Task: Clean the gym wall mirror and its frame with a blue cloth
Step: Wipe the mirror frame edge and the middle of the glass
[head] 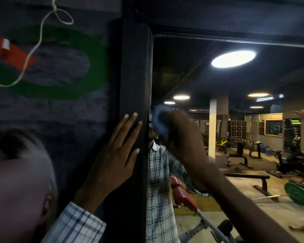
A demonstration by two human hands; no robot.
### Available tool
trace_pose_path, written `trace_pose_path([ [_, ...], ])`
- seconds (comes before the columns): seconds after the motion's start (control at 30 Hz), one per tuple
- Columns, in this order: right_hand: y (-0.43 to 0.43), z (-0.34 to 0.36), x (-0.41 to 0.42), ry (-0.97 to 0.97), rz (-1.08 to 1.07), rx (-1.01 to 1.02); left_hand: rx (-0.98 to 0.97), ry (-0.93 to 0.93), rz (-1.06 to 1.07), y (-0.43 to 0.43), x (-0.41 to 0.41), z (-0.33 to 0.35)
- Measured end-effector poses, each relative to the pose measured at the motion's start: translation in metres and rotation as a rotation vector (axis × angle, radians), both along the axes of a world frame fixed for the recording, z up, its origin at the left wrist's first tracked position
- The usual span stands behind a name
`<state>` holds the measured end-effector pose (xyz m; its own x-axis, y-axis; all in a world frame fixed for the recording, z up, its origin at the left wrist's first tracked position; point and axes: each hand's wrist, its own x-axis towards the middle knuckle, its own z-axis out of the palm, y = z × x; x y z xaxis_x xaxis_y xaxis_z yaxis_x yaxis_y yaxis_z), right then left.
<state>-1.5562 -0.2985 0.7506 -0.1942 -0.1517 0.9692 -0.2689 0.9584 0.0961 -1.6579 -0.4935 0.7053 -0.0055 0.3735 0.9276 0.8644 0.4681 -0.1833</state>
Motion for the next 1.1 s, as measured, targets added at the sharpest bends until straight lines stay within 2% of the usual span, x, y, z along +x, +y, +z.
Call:
trace_pose_path([
  [0.07, 0.007, -0.018, 0.004, -0.222, 0.003, 0.186, -0.018, 0.017, 0.0, -0.003, -0.001, -0.006],
  [0.1, 0.014, -0.016, 0.009, -0.216, 0.003, 0.174, -0.023, 0.013, 0.004, -0.004, -0.002, -0.01],
  [0.2, 0.031, -0.013, 0.018, 0.104, -0.026, -0.173, -0.02, -0.011, 0.02, -0.004, 0.001, -0.016],
  [0.23, 0.028, -0.023, 0.016, 0.13, -0.024, -0.242, -0.015, -0.02, 0.02, -0.004, 0.003, -0.018],
  [0.27, 0.02, -0.04, 0.013, 0.071, 0.01, -0.212, -0.012, -0.027, 0.02, -0.003, 0.004, -0.02],
  [0.37, 0.009, -0.093, 0.015, -0.363, 0.07, 0.229, -0.019, -0.029, 0.025, -0.001, 0.005, -0.025],
  [0.4, 0.019, -0.098, 0.019, -0.404, 0.041, 0.298, -0.021, -0.034, 0.027, -0.001, 0.005, -0.027],
  [0.43, 0.029, -0.095, 0.023, -0.361, 0.016, 0.251, -0.019, -0.044, 0.028, -0.001, 0.006, -0.028],
  [0.53, 0.049, -0.081, 0.028, 0.005, -0.037, -0.233, -0.009, -0.061, 0.024, 0.0, 0.007, -0.03],
  [0.57, 0.048, -0.084, 0.027, 0.078, -0.005, -0.32, -0.007, -0.065, 0.022, 0.002, 0.009, -0.031],
  [0.6, 0.043, -0.092, 0.025, 0.08, 0.034, -0.3, -0.003, -0.07, 0.022, 0.003, 0.01, -0.033],
  [0.63, 0.035, -0.103, 0.024, -0.009, 0.069, -0.195, 0.001, -0.076, 0.026, 0.004, 0.011, -0.035],
  [0.73, 0.043, -0.127, 0.038, -0.334, -0.034, 0.294, -0.009, -0.076, 0.021, 0.007, 0.016, -0.038],
  [0.77, 0.056, -0.122, 0.044, -0.328, -0.067, 0.306, -0.013, -0.068, 0.018, 0.009, 0.017, -0.038],
  [0.83, 0.076, -0.101, 0.056, -0.161, -0.069, 0.008, -0.022, -0.055, 0.02, 0.013, 0.02, -0.039],
  [0.9, 0.09, -0.077, 0.064, 0.186, 0.006, -0.306, -0.015, -0.053, 0.018, 0.019, 0.024, -0.041],
  [0.93, 0.092, -0.072, 0.062, 0.304, 0.044, -0.41, -0.008, -0.053, 0.015, 0.023, 0.027, -0.041],
  [0.97, 0.088, -0.07, 0.059, 0.335, 0.065, -0.454, -0.001, -0.05, 0.014, 0.029, 0.03, -0.041],
  [1.0, 0.082, -0.073, 0.054, 0.267, 0.068, -0.401, 0.003, -0.046, 0.012, 0.034, 0.032, -0.041],
  [1.1, 0.085, -0.077, 0.058, -0.178, -0.108, 0.186, -0.013, -0.021, -0.01, 0.052, 0.038, -0.041],
])
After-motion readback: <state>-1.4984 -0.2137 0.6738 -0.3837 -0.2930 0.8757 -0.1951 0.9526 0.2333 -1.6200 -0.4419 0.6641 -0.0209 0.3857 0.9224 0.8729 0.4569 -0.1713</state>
